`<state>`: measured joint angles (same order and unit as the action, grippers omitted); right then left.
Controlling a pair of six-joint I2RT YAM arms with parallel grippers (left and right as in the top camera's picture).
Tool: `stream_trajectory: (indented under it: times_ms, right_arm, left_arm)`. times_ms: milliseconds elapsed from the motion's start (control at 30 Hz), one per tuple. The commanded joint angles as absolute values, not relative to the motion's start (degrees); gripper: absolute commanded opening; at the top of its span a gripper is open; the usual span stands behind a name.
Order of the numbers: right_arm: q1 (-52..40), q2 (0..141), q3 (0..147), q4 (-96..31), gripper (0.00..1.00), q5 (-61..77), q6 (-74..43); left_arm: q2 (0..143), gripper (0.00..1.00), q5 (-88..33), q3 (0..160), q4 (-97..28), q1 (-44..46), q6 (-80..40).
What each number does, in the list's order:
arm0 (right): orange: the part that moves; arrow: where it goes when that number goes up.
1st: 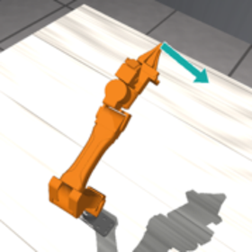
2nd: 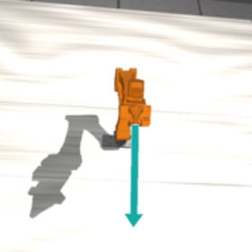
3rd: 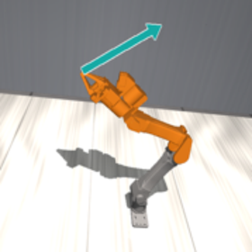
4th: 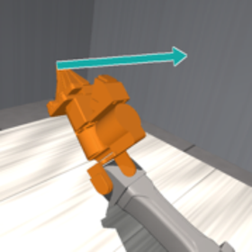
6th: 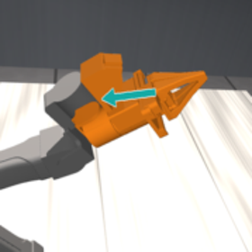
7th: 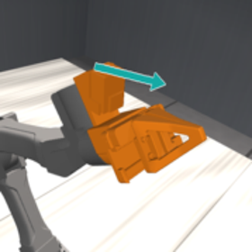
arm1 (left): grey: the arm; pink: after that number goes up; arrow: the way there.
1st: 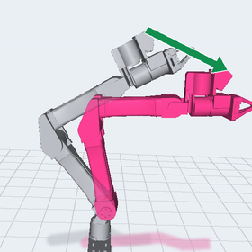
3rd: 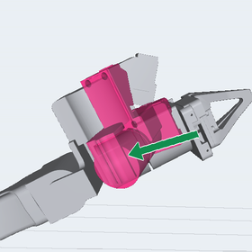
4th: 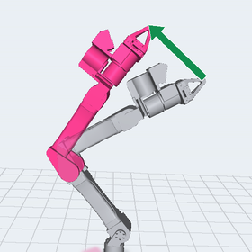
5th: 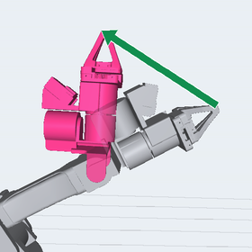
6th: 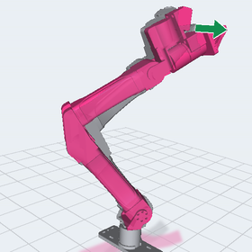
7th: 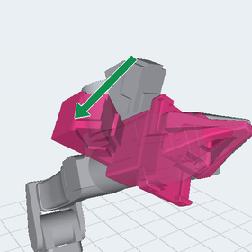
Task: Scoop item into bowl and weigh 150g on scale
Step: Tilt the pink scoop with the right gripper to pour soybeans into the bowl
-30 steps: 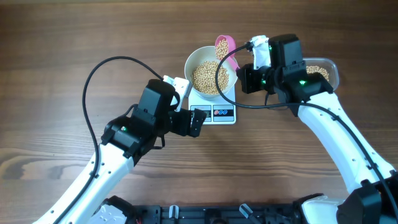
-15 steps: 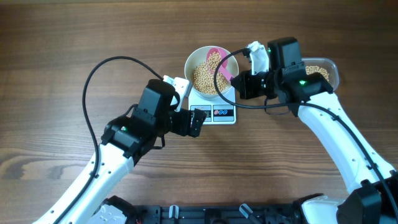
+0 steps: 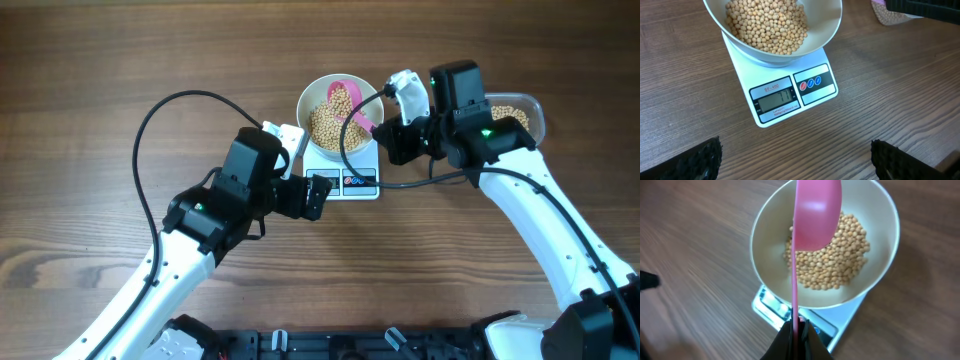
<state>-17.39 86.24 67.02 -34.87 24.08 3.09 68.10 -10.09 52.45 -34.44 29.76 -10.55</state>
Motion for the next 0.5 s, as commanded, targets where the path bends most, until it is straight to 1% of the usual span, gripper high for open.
stream_trajectory:
  times_ms: [0, 67, 167, 467]
  right_arm:
    - [-17.69, 84.95, 68.03, -34.63, 0.04, 19.38, 10.04]
    - [-17.89, 84.95, 68.03, -34.79, 0.05, 18.59, 12.05]
    - [-18.96, 84.95, 68.03, -34.76, 0.04, 13.69, 12.34]
    - [-21.82, 84.95, 68.05, -34.52, 0.04, 11.2, 13.56]
  left_arm:
    - [68.38, 1.0, -9.5, 52.4, -34.35, 30.0, -9.45]
    - [68.38, 1.0, -9.52, 52.4, -34.35, 30.0, -9.45]
    - [68.38, 1.0, -9.52, 52.4, -34.33, 30.0, -9.45]
    - [68.38, 1.0, -9.52, 52.4, -34.33, 30.0, -9.45]
